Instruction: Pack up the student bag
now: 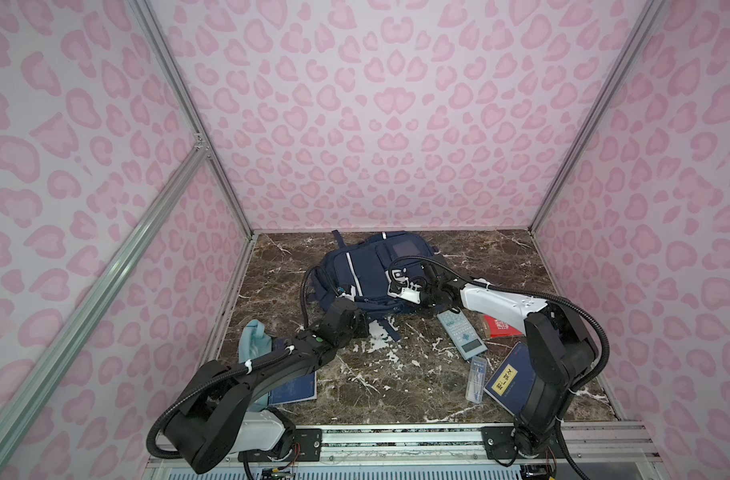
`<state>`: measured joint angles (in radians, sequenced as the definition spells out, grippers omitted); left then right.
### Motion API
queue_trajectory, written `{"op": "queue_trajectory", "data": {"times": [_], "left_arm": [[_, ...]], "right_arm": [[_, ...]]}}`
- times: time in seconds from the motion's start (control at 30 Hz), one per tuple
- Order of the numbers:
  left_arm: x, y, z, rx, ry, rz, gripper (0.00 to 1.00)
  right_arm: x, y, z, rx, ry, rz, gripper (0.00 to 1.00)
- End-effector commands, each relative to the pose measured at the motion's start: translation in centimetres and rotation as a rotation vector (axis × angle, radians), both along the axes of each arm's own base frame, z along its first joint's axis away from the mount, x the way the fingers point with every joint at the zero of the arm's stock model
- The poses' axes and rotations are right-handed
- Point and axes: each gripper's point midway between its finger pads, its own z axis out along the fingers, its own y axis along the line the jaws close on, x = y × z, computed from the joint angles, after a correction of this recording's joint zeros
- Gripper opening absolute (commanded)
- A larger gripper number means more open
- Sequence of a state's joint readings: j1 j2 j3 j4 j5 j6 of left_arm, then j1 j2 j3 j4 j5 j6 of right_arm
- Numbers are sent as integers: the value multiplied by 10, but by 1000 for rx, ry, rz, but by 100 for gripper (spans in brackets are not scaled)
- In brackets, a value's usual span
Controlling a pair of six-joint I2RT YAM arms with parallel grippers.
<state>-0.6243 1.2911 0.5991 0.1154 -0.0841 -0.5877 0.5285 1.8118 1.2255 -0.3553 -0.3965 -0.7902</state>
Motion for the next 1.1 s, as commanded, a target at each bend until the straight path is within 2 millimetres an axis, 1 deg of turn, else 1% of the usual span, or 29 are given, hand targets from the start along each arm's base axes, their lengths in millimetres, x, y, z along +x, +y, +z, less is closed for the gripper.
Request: {"op": "queue_trajectory", "data": {"times": [0.0,0.03,0.1,0.13,0.17,0.2,0.23,0.27,0.3,0.33,0.37,0.43,0.5,0.53,0.57,0.6,0.63,0.67,0.7,0.73,0.83,0.93,1.0,1.07], "left_arm": [[-13,15,-3,70,31,-25,4],[-16,14,-2,65,36,-37,4],[-23,4,-2,12,50,-84,4],[-25,-1,-2,-14,62,-102,3],[-27,-8,-1,-47,72,-126,3],[-30,-16,0,-76,85,-153,3],[-31,-23,1,-99,91,-170,3],[-32,-30,4,-120,95,-189,3],[-32,-35,7,-141,95,-202,3],[-32,-40,12,-162,90,-213,3],[-32,-46,15,-185,91,-225,3],[-34,-57,23,-216,97,-254,3],[-36,-67,30,-237,95,-279,3],[-38,-71,33,-248,96,-286,3],[-39,-73,36,-263,98,-294,3],[-40,-74,38,-272,98,-297,3],[-41,-73,39,-277,101,-296,4],[-42,-72,38,-271,101,-293,3],[-43,-68,35,-254,105,-283,4],[-43,-64,32,-235,109,-269,3],[-39,-42,15,-156,136,-199,4],[-29,-13,-1,-140,174,-125,3],[-22,8,-6,-93,166,-75,3],[-17,28,-8,-24,154,-26,3]], "right_arm": [[21,-19,-2,-59,-85,-71,0],[23,-21,-2,-61,-95,-76,0],[27,-22,1,-60,-117,-86,0],[27,-21,3,-53,-119,-89,4],[26,-17,8,-39,-126,-96,19],[21,-12,14,-18,-128,-96,35],[15,-6,20,13,-135,-89,48],[6,1,29,66,-155,-79,64],[-5,9,38,128,-172,-56,74],[-16,17,45,177,-180,-27,76],[-27,28,53,233,-188,12,76],[-42,47,60,304,-201,59,74],[-49,66,56,321,-218,96,71],[-51,73,50,305,-230,109,67],[-48,77,45,284,-246,103,62],[-46,78,38,263,-250,99,55],[-43,79,36,260,-255,91,44],[-40,79,31,249,-253,84,28],[-39,78,28,233,-254,87,16],[-39,76,25,221,-256,87,10],[-42,65,17,190,-256,93,0],[-43,50,13,162,-257,95,0],[-39,38,12,148,-257,79,0],[-32,24,15,155,-258,43,0]]}}
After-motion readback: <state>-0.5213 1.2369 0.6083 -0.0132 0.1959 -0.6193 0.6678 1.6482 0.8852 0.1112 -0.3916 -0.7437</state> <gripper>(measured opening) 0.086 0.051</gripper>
